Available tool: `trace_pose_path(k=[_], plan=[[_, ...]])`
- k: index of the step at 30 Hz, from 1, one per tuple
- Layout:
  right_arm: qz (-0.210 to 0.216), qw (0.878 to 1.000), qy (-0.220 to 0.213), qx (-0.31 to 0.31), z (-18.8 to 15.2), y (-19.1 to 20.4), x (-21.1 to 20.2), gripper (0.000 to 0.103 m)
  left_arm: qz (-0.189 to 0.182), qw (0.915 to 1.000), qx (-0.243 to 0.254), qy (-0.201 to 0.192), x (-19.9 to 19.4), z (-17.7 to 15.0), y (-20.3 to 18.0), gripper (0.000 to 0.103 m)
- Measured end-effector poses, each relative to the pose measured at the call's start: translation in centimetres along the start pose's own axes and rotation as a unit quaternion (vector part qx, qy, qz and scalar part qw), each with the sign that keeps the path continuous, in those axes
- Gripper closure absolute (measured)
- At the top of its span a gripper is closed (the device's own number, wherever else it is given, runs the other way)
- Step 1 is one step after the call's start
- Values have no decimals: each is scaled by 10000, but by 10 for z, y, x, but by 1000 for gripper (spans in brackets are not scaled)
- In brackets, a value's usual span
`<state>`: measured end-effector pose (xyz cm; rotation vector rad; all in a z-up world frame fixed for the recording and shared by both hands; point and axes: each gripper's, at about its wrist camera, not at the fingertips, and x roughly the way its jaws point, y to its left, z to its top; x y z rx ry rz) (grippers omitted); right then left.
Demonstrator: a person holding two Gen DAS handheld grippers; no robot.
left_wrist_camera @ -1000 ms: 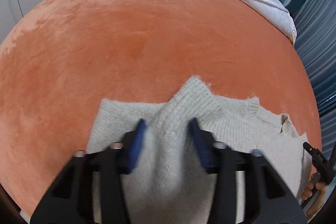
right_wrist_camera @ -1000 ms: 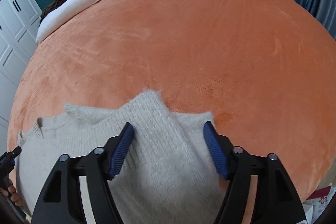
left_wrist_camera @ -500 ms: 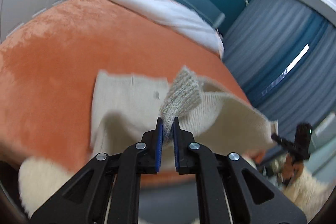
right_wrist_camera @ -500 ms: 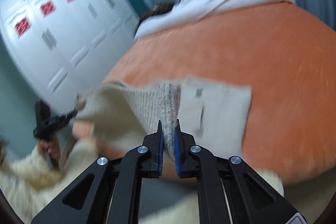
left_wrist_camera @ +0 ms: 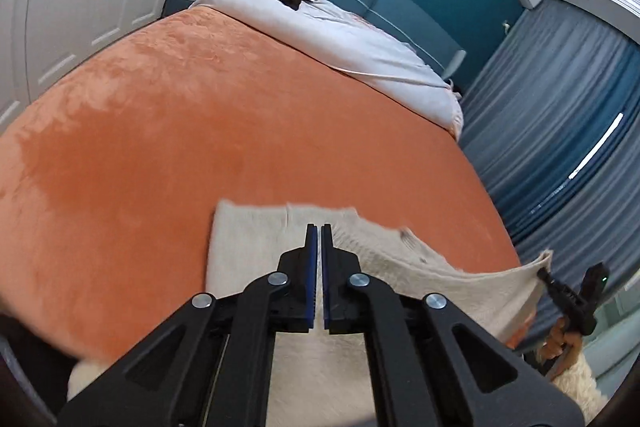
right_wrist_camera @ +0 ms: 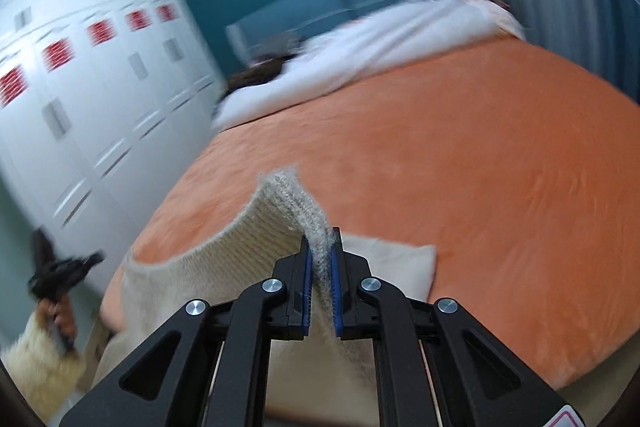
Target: Fold small clothes
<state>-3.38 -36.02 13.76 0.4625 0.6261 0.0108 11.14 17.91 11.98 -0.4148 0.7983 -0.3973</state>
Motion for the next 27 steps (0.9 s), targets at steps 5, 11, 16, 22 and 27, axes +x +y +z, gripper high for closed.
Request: trace_pose_path(k=[5, 11, 16, 22, 27], plan=[[-1669, 9745, 1266, 807, -26, -47, 129, 88, 364, 9924, -739, 914, 87, -2, 19, 96], [-1435, 9862, 729, 384, -42, -23, 104, 47, 510, 9917, -79, 1174, 110, -14, 1, 26], [-1668, 9805, 790, 670, -43, -36, 111, 43, 588, 9852, -112, 1606, 157, -22, -3, 34], [-1373, 9782, 1205, 988, -39, -46, 127, 94, 328, 9891, 638, 1286, 134, -24, -30, 94], [-280, 9943, -276, 995, -1, -15, 45, 96, 163, 9986, 407, 310, 52, 19, -26, 94]])
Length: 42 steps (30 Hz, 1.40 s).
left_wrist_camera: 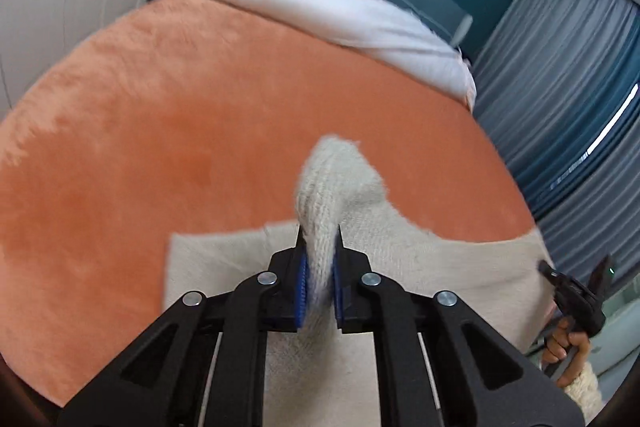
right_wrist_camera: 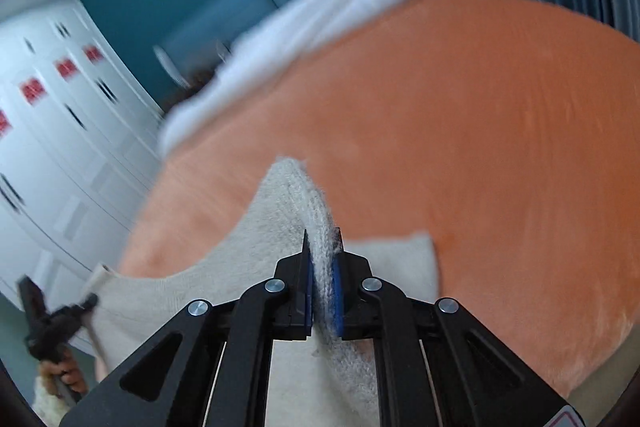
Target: Fold small clothes
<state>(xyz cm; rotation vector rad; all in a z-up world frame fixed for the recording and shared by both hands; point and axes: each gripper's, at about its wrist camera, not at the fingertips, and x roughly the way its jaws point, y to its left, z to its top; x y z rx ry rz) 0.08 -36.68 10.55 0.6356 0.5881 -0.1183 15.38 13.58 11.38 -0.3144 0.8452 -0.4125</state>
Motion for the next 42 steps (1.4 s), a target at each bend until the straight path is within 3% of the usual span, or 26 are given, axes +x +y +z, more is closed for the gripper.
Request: trace_pose_path(k=[2, 4, 6, 7, 9, 11, 12, 13, 15, 17, 19, 22, 25, 27, 31, 32, 34, 36, 39, 40, 42], plan=[[-164, 9995, -240, -156, 8, 0, 1, 96, 303, 9995, 51, 24, 9, 6, 9, 94], [-806, 9945, 505, -438, -1, -15, 56, 96, 756, 9956, 237, 491, 51, -3, 20, 93], [-1470, 9785, 1352, -522, -22, -34, 110, 97, 1233, 9861, 221, 1091, 101, -26, 36, 93], [-1590, 9755, 1448, -474, -27, -39, 119, 97, 1382, 9823, 190, 1250, 115, -36, 42, 93], [-1472, 9809, 1263, -160, -26, -40, 116, 96, 1441, 9834, 132, 1097, 118, -45, 44, 92], [-1518, 9782, 1416, -40, -26, -38, 116, 93, 1468, 9833, 108, 1074, 112, -46, 41, 86], [-1659, 9759, 1415, -66, -26, -35, 110, 90, 1531, 9827, 160, 1033, 105, -45, 37, 80], [-1719, 9777, 1198, -107, -25, -29, 96, 87, 1658, 9810, 239, 979, 97, -45, 31, 66], [-1755, 9816, 676, -325, -27, -10, 62, 82, 2071, 9752, 426, 655, 71, -47, 17, 49], [-1440, 9858, 594, -626, -42, 17, 40, 82, 1948, 9789, 434, 429, 45, -56, -1, 49], [-810, 9900, 840, -788, -72, 49, 32, 82, 1552, 9866, 360, 359, 31, -73, -23, 47], [-294, 9820, 1514, -1088, -121, 83, 47, 84, 1043, 9910, 333, 772, 45, -109, -54, 45], [-636, 9687, 1863, -1511, -154, 83, 71, 96, 1315, 9826, 580, 1179, 68, -146, -61, 44], [-580, 9738, 1814, -1239, -144, 66, 64, 100, 1302, 9831, 764, 1036, 62, -155, -59, 43], [-1785, 9740, 1301, -500, -106, 0, 25, 96, 1434, 9822, 554, 1078, 47, -155, -38, 43], [-1994, 9705, 1311, -331, -102, -19, 20, 101, 1454, 9823, 492, 1075, 44, -157, -32, 43], [-1795, 9715, 1548, 37, -104, -53, 21, 101, 1425, 9835, 425, 1033, 47, -161, -29, 43], [-1610, 9745, 1461, 550, -101, -65, 13, 103, 1543, 9806, 663, 1011, 50, -163, -36, 42], [-1853, 9780, 934, 226, -92, -40, -7, 98, 1655, 9779, 724, 1051, 51, -162, -40, 42], [-1851, 9783, 924, 127, -92, -35, -9, 98, 1641, 9782, 684, 1077, 50, -162, -39, 42], [-2065, 9685, 1384, -143, -104, -38, 13, 98, 1646, 9776, 706, 1104, 49, -162, -39, 42]])
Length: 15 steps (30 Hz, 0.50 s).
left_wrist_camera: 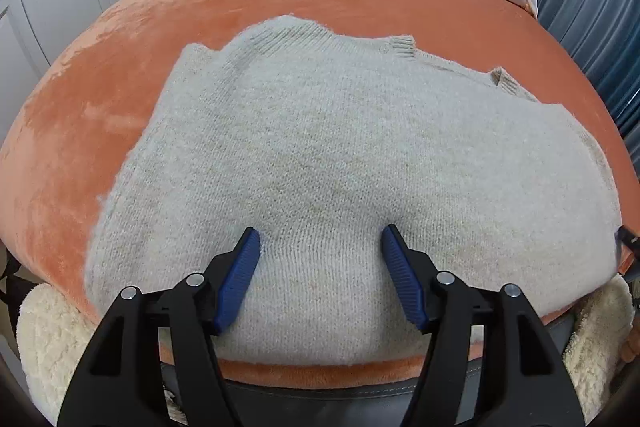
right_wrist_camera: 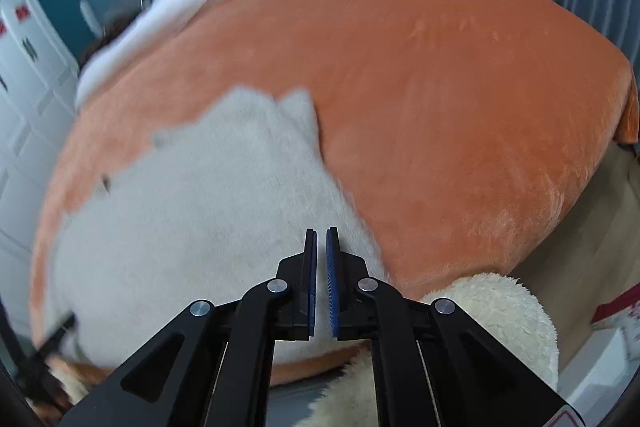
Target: Fold small clothes
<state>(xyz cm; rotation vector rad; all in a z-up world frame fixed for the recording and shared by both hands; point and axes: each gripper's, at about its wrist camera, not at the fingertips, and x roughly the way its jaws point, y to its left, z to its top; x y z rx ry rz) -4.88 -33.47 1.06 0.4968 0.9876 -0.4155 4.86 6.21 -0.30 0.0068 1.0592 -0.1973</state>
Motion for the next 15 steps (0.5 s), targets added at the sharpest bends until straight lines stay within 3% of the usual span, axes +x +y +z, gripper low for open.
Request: trace_pose_path(k=[1, 2, 5, 7, 10, 12, 15], plan=[[-71, 9993, 372, -40, -4, 1, 21, 98, 33, 10000, 34, 11, -1, -1, -1, 42], [38, 9989, 427, 202, -3, -5, 26, 98, 66, 10000, 56, 19, 0, -1, -2, 41], [98, 9984, 186, 533, 10, -6, 2, 99, 153, 9999, 67, 44, -2, -2, -4, 41], [-72, 9996, 36, 262, 5, 2, -7, 97, 154, 9998, 73, 50, -4, -4, -4, 40], [-393, 9978, 514, -139, -13, 8, 26, 96, 160, 9998, 83, 42, -4, -4, -5, 39], [-394, 9987, 322, -54, -9, 10, 12, 96, 182, 9998, 102, 53, -5, -4, -6, 39], [-47, 9999, 4, -117, -11, 16, -18, 93, 122, 9999, 53, 46, -9, -7, -2, 37]])
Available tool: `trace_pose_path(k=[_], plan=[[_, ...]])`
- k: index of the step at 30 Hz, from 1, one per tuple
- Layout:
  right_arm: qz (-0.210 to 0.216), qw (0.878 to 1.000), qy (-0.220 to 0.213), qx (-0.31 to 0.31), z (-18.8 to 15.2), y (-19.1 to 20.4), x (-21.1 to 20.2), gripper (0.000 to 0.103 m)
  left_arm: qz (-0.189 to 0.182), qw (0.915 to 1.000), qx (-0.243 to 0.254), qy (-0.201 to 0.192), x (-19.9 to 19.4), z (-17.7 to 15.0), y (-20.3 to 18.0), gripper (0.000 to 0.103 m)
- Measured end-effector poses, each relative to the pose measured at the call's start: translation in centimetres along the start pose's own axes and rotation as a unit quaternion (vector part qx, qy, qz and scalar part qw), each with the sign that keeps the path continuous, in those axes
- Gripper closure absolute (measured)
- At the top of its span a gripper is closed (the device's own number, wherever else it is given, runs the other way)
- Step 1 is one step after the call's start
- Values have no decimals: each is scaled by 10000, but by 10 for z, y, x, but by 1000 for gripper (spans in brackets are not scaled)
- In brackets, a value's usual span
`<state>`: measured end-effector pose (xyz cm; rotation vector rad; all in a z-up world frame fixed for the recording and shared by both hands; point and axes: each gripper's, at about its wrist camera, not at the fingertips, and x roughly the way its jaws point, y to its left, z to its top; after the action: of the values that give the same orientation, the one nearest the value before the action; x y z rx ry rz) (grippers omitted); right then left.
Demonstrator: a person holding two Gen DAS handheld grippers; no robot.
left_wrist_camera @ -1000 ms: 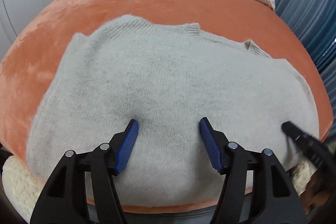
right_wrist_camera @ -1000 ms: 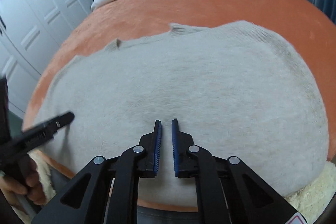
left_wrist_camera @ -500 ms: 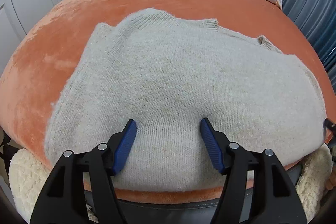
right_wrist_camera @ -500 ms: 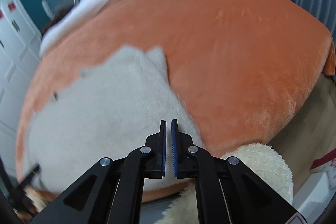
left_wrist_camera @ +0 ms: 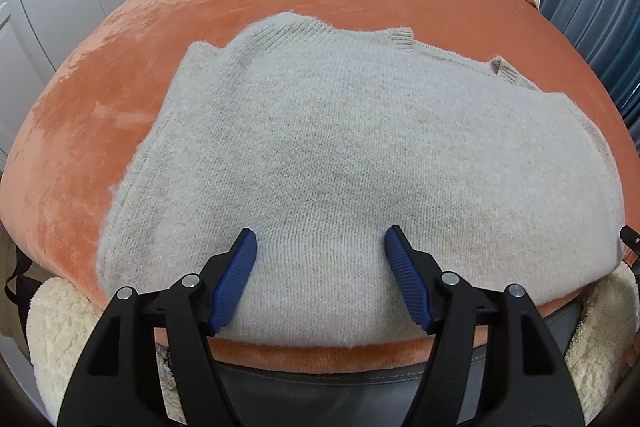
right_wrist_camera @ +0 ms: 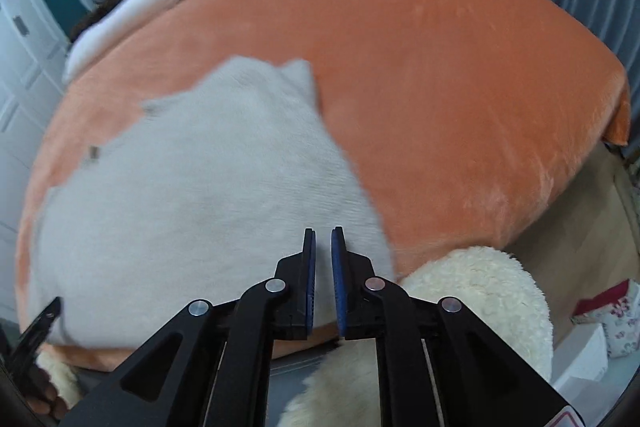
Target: Fold small clothes
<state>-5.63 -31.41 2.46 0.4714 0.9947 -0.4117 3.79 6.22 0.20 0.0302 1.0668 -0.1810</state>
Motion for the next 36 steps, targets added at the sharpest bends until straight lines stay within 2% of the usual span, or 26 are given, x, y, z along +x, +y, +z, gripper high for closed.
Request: trace_pose_path(k=[2, 4, 7, 10, 13, 15, 20, 21, 24, 27, 32, 36], plan=[[-135, 9990, 152, -401, -7, 15, 9, 92, -44, 10000, -64, -29, -1, -4, 3, 37], [-461, 9935, 722, -750, -22, 23, 44, 93, -87, 9998, -161, -48, -2, -6, 4, 37], [-568, 9943, 538, -724, -13, 32, 34, 92, -266, 9990, -360, -97, -13, -8, 11, 37], [28, 9981, 320, -529, -9, 44, 8, 89, -589, 9933, -924, -367, -36, -15, 37, 36], [635, 9949, 255, -742, -2, 85, -6, 89, -526, 9841, -1572, -632, -50, -25, 71, 32], [873, 9907, 287, -1006, 1, 117, -5, 89, -537, 9757, -2007, -699, -50, -30, 92, 32], [1154, 9816, 486, -1441, 6, 197, 22, 89, -671, 9650, -2490, -485, -35, -38, 114, 31], [1177, 9805, 569, -1464, 9, 211, 31, 92, -756, 9613, -2618, -413, -31, -42, 117, 31], [1061, 9794, 761, -1542, 14, 234, 53, 94, -960, 9533, -2852, -271, -21, -45, 127, 30], [792, 9777, 1002, -1666, 7, 243, 83, 95, -1077, 9539, -2783, -304, -16, -42, 124, 26], [442, 9687, 939, -2256, 0, 258, 87, 96, -1209, 9533, -2748, -328, -4, -36, 118, 14], [464, 9659, 881, -2390, -3, 259, 89, 96, -1201, 9510, -2811, -455, 2, -29, 116, 11]])
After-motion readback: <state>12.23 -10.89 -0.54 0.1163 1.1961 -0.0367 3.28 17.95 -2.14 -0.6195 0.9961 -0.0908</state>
